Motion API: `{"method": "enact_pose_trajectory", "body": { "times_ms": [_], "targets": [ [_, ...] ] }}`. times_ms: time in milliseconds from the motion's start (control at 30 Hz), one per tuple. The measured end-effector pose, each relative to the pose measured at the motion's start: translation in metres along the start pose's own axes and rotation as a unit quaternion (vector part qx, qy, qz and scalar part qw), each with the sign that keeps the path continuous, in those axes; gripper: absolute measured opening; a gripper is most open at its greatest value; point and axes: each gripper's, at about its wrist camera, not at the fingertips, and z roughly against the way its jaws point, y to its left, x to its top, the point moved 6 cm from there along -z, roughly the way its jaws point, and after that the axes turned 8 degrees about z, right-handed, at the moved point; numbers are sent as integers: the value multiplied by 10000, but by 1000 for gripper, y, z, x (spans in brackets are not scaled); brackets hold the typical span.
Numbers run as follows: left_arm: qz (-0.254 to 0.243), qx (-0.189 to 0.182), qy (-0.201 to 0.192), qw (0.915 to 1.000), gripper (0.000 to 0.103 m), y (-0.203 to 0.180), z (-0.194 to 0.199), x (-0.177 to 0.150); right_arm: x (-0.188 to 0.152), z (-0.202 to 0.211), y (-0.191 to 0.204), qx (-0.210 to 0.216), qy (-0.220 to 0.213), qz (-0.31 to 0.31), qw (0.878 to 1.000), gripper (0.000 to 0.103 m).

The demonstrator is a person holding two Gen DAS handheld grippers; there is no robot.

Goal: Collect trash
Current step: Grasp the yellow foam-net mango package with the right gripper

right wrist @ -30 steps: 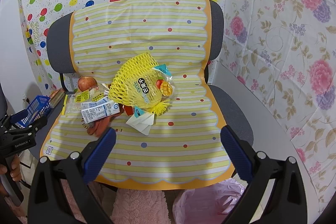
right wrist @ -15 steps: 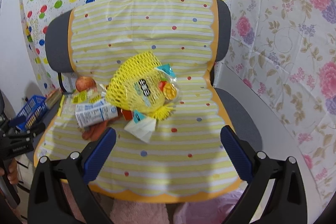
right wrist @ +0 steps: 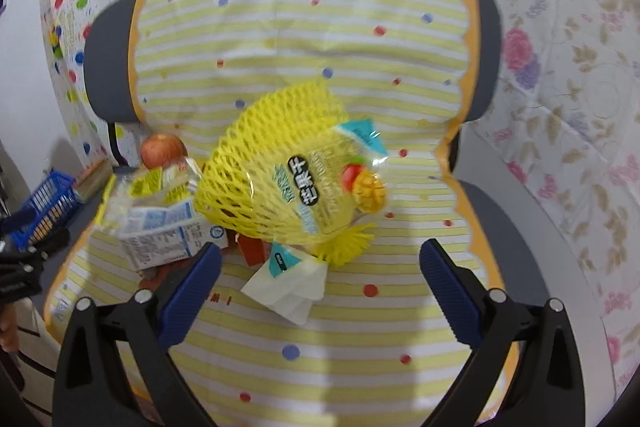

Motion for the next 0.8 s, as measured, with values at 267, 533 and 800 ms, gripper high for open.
{"method": "enact_pose_trajectory", "body": {
  "times_ms": [267, 533, 800],
  "targets": [
    [11, -8, 31, 10000, 96, -2, -16, 5, 1, -48, 26, -162, 107, 573, 9982, 66],
    [12, -107, 58, 9999, 96, -5, -17, 4, -3, -67, 28, -531, 253, 858, 9946, 30],
    [-165, -370, -151, 9991, 96, -26, 2, 11, 5, -13, -16, -872, -354, 356, 9949, 2]
  ]
}}
